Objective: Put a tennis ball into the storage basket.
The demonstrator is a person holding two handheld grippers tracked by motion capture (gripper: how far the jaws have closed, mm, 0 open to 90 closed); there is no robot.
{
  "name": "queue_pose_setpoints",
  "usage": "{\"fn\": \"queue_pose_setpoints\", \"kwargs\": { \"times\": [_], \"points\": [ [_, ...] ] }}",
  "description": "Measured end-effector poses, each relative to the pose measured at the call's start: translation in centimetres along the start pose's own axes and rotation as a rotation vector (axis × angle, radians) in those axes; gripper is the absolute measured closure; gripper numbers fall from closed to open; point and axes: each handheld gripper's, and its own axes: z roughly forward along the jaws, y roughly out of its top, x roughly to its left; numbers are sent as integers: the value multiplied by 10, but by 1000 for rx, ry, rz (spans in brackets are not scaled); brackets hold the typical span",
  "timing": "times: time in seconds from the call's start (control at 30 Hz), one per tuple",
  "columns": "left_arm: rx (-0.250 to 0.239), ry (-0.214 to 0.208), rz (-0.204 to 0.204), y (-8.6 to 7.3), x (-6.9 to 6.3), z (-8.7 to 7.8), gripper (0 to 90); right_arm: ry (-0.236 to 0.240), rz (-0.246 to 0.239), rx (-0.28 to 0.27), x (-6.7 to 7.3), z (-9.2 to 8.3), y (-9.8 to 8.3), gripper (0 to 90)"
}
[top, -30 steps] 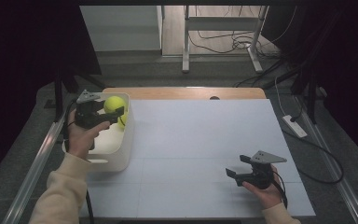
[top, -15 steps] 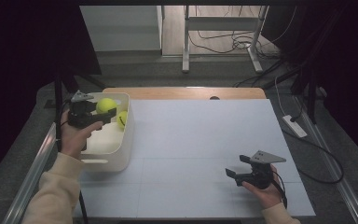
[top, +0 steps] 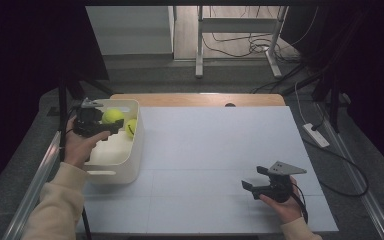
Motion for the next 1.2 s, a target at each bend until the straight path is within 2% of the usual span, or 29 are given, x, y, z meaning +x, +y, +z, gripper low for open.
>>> {"fn": "queue_pose_setpoints", "kwargs": {
  "times": [0.2,0.4,0.57,0.77,0.9,1.2],
  "points": [
    [34,-4,26,0,0,2,267,-2,-2,4,0,0,0,146],
    [68,-7,32,-1,1,5,266,1,-1,2,0,0,0,146],
    [72,0,26,-1,2,5,265,-4,-2,4,0,0,0,146],
    [45,9,11,0,3,5,248,-3,-3,4,0,0,0,145],
    [21,-3,-4,2,3,2,169,-2,0,-2,0,0,0,145],
    [-43,-76,-10,-2,-1,-2,144,-4,0,-3,0,0,0,145]
  ]
}}
